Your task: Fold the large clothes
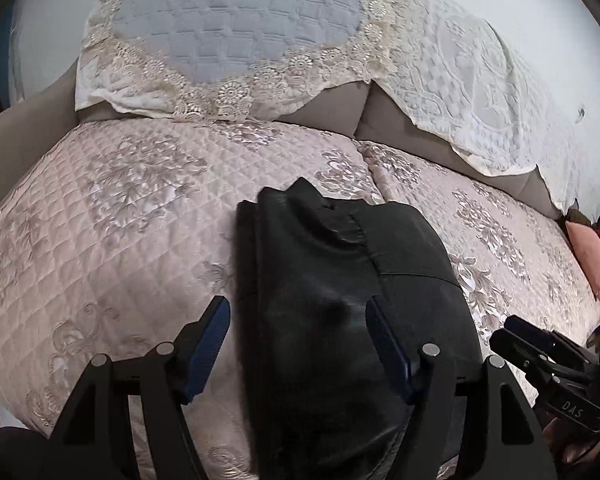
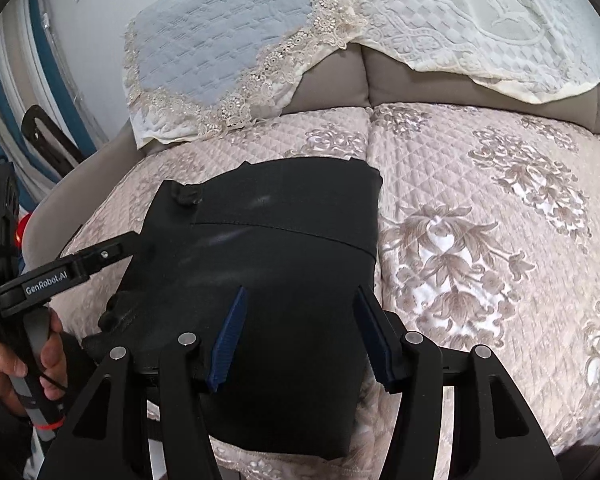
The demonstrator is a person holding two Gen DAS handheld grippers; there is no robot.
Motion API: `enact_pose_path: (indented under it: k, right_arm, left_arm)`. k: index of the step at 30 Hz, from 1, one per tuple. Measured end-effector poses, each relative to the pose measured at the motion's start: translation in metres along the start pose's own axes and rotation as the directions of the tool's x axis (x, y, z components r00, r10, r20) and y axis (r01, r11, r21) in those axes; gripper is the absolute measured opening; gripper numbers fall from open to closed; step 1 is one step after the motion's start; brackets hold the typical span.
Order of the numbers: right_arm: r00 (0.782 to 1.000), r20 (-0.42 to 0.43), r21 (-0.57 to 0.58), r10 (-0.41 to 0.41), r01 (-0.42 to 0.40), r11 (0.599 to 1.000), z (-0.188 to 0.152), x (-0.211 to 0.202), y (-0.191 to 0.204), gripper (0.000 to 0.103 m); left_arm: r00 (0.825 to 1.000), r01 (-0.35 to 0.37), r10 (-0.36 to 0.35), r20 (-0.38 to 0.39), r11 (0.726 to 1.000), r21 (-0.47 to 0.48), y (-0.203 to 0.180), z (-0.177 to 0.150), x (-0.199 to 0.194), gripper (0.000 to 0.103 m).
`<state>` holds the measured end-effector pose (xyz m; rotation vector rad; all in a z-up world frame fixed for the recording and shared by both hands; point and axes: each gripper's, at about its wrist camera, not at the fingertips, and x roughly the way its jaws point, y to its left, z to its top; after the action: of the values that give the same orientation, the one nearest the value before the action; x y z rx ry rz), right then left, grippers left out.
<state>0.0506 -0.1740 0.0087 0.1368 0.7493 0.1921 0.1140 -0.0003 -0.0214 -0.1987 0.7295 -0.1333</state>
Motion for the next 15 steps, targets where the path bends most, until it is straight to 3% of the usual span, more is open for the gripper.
enact_pose_path:
  k: [5, 11, 15]
  right_arm:
    - [1.000, -0.002, -0.003, 0.002, -0.002, 1.000, 0.001, 0.005, 0.002, 0.056]
    - [1.000, -0.002, 0.011, -0.011, 0.011, 1.000, 0.004, 0.013, 0.000, 0.056]
    - [1.000, -0.001, 0.022, -0.030, 0.030, 0.999, 0.010, 0.018, -0.006, 0.056]
  left_arm:
    - [1.000, -0.029, 0.029, 0.006, 1.000, 0.010, -0.006, 0.007, 0.007, 0.072]
    - [0.996, -0.018, 0.019, 0.088, 1.000, -0.012, -0.019, 0.050, 0.013, 0.072]
    - [0.997, -0.071, 0.071, -0.005, 0.997, 0.023, -0.021, 0.051, 0.060, 0.069]
